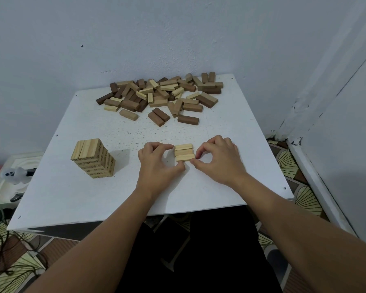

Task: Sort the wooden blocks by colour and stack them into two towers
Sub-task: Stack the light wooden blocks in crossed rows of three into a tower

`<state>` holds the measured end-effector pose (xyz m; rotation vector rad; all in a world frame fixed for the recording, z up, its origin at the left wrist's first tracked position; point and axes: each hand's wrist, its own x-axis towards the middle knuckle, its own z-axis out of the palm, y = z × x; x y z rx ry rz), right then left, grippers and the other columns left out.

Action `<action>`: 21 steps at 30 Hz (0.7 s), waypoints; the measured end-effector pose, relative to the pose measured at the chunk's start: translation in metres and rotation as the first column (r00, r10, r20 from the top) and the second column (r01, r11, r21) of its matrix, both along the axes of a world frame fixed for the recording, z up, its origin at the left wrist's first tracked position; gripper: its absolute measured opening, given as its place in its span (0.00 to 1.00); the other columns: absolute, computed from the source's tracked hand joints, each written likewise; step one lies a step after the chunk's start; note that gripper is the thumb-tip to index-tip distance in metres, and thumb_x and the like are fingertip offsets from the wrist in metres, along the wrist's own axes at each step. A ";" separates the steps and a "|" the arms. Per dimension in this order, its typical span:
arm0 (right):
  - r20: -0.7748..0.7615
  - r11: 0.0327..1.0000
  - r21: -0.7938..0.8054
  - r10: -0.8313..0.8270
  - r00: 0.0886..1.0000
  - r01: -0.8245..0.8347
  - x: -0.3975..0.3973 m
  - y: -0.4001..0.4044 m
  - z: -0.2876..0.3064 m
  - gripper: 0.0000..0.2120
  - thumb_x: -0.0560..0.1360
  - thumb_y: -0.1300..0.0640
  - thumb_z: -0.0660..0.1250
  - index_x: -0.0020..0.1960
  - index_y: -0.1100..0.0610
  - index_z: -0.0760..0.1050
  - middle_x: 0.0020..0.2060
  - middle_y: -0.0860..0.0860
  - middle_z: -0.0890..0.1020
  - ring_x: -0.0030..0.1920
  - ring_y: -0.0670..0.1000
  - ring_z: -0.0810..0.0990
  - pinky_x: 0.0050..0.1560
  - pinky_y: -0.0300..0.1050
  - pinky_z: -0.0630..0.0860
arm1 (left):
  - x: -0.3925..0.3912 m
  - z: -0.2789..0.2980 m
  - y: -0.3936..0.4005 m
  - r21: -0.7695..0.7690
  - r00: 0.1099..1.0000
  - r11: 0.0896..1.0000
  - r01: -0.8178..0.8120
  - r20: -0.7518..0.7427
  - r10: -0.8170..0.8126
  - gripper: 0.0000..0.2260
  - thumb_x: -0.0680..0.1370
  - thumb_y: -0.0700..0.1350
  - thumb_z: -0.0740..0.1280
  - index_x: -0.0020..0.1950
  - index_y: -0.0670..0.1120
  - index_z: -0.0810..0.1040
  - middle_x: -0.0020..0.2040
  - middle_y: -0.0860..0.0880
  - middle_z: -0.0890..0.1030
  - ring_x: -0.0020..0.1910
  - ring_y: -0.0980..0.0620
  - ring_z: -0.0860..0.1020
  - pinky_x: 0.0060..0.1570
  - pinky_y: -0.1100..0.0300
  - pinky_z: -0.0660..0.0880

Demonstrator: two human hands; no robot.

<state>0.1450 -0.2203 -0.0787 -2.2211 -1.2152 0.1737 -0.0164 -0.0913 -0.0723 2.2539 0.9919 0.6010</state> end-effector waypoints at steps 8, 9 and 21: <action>-0.008 1.000 0.006 0.006 1.000 -0.006 0.000 0.000 0.001 0.09 0.73 0.35 0.71 0.46 0.39 0.79 0.50 0.40 0.73 0.55 0.44 0.67 0.63 0.45 0.64 | 0.000 -0.001 0.001 -0.002 1.000 1.000 0.001 0.021 -0.001 0.22 0.71 0.54 0.78 0.64 0.55 0.81 0.59 0.56 0.70 0.67 0.53 0.63 0.54 0.73 0.63; -0.010 1.000 0.006 0.005 1.000 -0.005 0.000 0.000 0.000 0.10 0.73 0.35 0.71 0.47 0.39 0.80 0.50 0.40 0.72 0.55 0.44 0.67 0.63 0.45 0.64 | 0.000 -0.001 0.001 -0.005 1.000 1.000 0.002 0.024 -0.002 0.22 0.71 0.53 0.78 0.63 0.54 0.81 0.59 0.56 0.70 0.66 0.53 0.63 0.54 0.73 0.63; 0.003 1.000 -0.002 0.003 1.000 -0.003 0.000 0.001 0.001 0.12 0.72 0.33 0.71 0.49 0.38 0.79 0.51 0.40 0.73 0.56 0.45 0.69 0.62 0.45 0.66 | 0.000 -0.001 0.003 -0.012 1.000 1.000 -0.002 0.002 0.002 0.22 0.70 0.56 0.78 0.64 0.56 0.81 0.59 0.57 0.70 0.66 0.54 0.64 0.55 0.70 0.64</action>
